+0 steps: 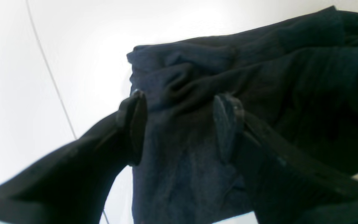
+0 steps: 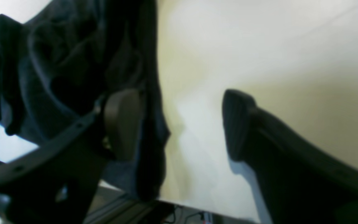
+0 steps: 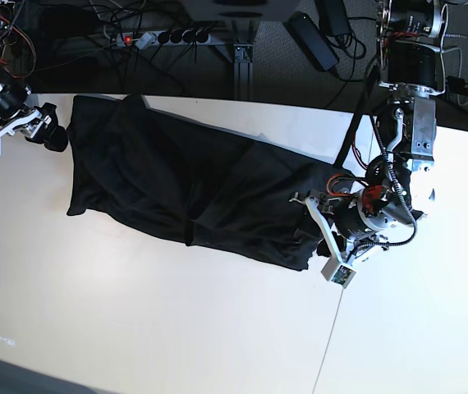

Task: Fold the T-shirt properly
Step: 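Grasp the strip's end with the left gripper and the other end with the right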

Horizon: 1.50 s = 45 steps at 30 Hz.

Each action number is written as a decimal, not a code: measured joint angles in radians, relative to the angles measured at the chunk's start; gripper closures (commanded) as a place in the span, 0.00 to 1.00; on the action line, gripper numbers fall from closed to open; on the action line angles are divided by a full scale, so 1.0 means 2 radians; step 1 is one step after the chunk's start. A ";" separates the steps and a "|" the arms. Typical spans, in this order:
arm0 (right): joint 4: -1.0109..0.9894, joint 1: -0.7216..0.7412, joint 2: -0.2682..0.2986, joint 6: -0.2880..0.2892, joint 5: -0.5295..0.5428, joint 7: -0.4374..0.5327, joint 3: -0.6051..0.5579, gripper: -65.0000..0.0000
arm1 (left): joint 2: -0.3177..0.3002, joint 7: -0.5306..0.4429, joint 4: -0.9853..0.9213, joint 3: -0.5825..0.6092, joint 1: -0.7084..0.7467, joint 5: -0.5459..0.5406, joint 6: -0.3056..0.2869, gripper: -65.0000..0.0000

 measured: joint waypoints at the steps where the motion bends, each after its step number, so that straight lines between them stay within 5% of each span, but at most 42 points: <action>1: 0.000 0.002 0.000 0.000 0.000 0.002 -0.009 0.35 | -0.001 -0.001 0.000 0.000 0.000 0.000 0.000 0.43; 11: 0.002 0.040 -0.047 0.000 0.019 0.002 -0.057 0.35 | -0.001 -0.002 0.000 0.000 0.000 -0.002 0.000 0.43; 30: 0.000 0.084 -0.055 0.000 0.004 -0.010 -0.087 0.37 | -0.001 -0.002 0.000 0.000 0.001 -0.022 0.000 0.43; 36: -0.002 0.084 -0.085 0.000 -0.022 0.027 -0.088 0.99 | -0.001 -0.001 0.000 0.000 0.002 -0.022 0.000 0.43; 45: -0.001 0.086 -0.101 0.000 -0.099 0.064 -0.088 1.00 | -0.001 -0.001 0.000 0.000 0.001 -0.022 0.000 0.43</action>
